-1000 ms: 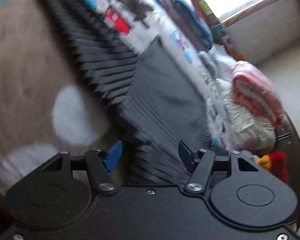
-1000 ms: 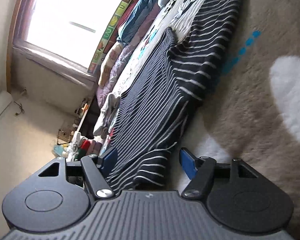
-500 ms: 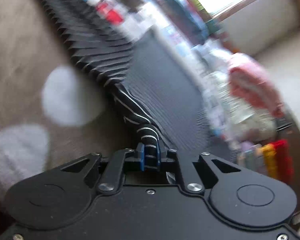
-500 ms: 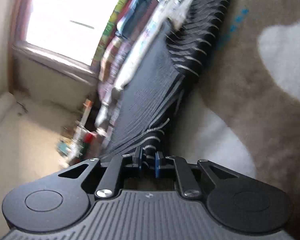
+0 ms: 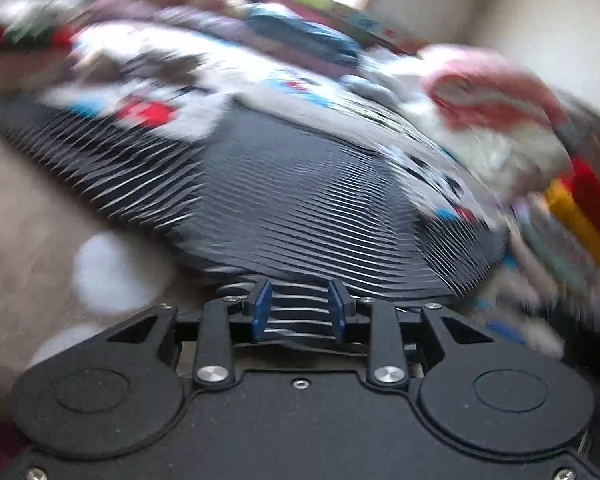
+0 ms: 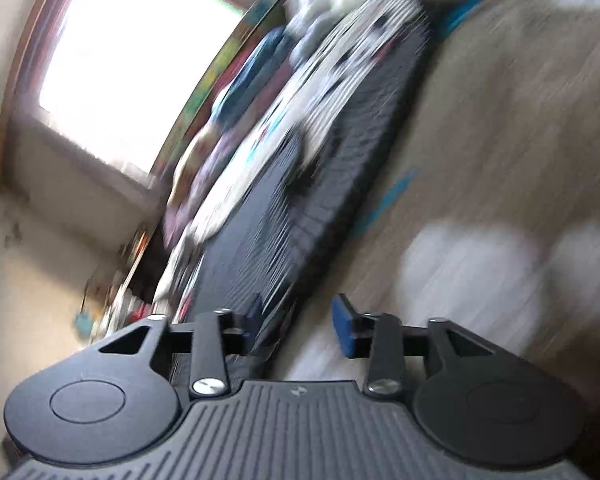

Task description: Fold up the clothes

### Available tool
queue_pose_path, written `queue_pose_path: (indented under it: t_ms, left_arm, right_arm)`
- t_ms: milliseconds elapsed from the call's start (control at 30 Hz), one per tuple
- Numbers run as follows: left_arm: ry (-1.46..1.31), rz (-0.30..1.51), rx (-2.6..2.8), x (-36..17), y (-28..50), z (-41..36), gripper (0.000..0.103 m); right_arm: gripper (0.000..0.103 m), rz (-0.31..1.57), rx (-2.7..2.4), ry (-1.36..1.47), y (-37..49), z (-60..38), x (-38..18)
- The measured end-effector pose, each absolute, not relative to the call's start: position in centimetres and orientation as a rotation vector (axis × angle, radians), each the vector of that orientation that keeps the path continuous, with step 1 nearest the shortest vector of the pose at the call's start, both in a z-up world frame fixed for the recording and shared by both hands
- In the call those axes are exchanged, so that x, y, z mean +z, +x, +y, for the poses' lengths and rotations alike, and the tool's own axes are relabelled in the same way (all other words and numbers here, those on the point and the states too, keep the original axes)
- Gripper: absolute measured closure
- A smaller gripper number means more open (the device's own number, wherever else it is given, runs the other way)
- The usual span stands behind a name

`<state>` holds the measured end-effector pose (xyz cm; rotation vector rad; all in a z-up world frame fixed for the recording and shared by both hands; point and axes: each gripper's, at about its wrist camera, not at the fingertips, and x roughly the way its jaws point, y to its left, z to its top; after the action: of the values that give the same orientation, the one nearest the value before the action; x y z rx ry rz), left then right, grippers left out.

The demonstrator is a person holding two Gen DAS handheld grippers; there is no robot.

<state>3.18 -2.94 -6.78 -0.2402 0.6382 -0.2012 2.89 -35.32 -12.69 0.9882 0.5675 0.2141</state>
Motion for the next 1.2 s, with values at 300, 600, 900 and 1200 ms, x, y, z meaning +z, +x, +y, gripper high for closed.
queue_pose_path:
  t_ms: [300, 600, 900, 1200]
  left_arm:
    - [0.218, 0.596, -0.403, -8.5, 4.3, -15.4, 0.06]
    - [0.668, 0.498, -0.386, -12.2, 6.3, -21.4, 0.06]
    - [0.907, 0.437, -0.336, -14.7, 7.1, -23.3, 0.06]
    - [0.844, 0.434, -0.353, -13.5, 7.3, -23.0, 0.096]
  right_arm:
    - [0.059, 0.499, 0.098, 1.119, 9.1, -42.3, -14.4]
    - [0.05, 0.478, 0.033, 1.023, 16.9, -48.2, -14.5]
    - [0.052, 0.484, 0.016, 0.879, 21.9, -49.7, -14.9]
    - [0.097, 0.33, 0.004, 0.793, 19.0, -49.3, -12.7]
